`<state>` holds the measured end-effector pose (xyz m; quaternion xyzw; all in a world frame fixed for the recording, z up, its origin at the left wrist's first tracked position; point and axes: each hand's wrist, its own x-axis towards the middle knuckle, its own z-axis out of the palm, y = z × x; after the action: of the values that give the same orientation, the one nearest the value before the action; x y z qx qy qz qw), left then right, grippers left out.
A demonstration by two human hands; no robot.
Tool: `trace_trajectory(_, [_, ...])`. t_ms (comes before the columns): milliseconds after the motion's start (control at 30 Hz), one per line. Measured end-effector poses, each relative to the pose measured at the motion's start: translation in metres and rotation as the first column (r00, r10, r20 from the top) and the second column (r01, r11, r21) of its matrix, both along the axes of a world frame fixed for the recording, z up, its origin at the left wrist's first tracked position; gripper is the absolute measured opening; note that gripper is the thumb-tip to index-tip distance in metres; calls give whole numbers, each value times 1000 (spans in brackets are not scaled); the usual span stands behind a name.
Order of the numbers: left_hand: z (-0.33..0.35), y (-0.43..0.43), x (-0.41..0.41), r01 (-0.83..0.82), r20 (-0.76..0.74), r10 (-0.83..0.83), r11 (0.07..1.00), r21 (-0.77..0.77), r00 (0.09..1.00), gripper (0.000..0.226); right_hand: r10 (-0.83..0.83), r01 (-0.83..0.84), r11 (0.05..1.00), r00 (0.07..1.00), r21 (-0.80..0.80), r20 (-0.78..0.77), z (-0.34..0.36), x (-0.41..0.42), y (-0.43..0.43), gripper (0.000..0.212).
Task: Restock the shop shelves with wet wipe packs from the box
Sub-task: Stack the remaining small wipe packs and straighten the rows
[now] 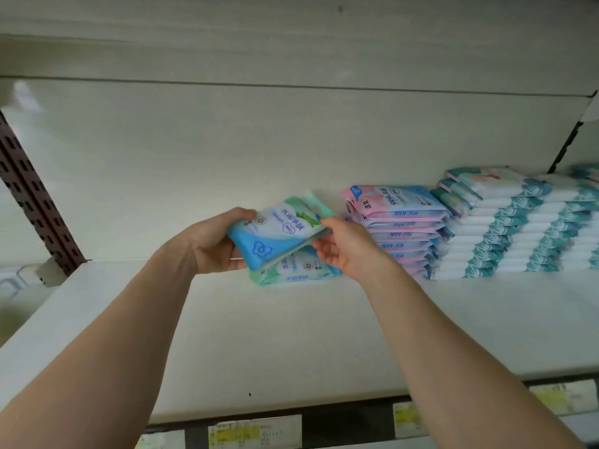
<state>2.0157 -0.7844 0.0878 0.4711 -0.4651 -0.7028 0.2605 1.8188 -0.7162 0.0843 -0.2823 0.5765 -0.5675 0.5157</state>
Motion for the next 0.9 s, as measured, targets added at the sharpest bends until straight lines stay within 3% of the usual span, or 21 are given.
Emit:
trace_trajectory(133, [10, 12, -10, 307, 52, -308, 952, 20, 950, 32, 109, -125, 990, 974, -67, -199, 13, 5, -7, 18])
trace_trajectory(167, [10, 13, -15, 307, 46, -307, 952, 12, 951, 30, 112, -132, 990, 957, -57, -269, 13, 8, -8, 17])
trace_trajectory(233, [7, 12, -23, 144, -13, -144, 990, 7, 989, 24, 98, -125, 992, 872, -25, -480, 11, 10, -6, 17])
trace_trajectory(300, [3, 11, -30, -72, -94, 75, 997, 31, 993, 19, 198, -214, 975, 716, 59, -670, 13, 12, -1, 53])
trace_trajectory(367, [-1, 13, -37, -178, -150, 189, 981, 80, 970, 8, 343, -368, 918, 550, 147, -762, 20, 21, 6, 68])
trace_trajectory(467, [-6, 13, -40, -222, -211, 249, 964, 145, 945, 6, 327, -344, 900, 123, 269, -937, 17, 28, -9, 78])
trace_trajectory(533, [-11, 10, -33, -250, -164, 269, 959, 131, 949, 14, 323, -309, 897, -33, 317, -946, 17, 24, -19, 79])
trace_trajectory(667, [-26, 1, -17, -354, 154, 359, 933, -60, 921, 9, 426, -303, 827, -215, 475, -879, 18, 12, -28, 78])
trace_trajectory(800, [-31, 0, -21, -237, 421, 287, 957, -168, 861, 10, 434, -262, 807, -345, 529, -832, 7, 9, -36, 74])
trace_trajectory(900, [-34, -1, -25, -193, 510, 278, 958, -215, 814, 18, 398, -279, 802, -408, 527, -822, 1, 6, -38, 71])
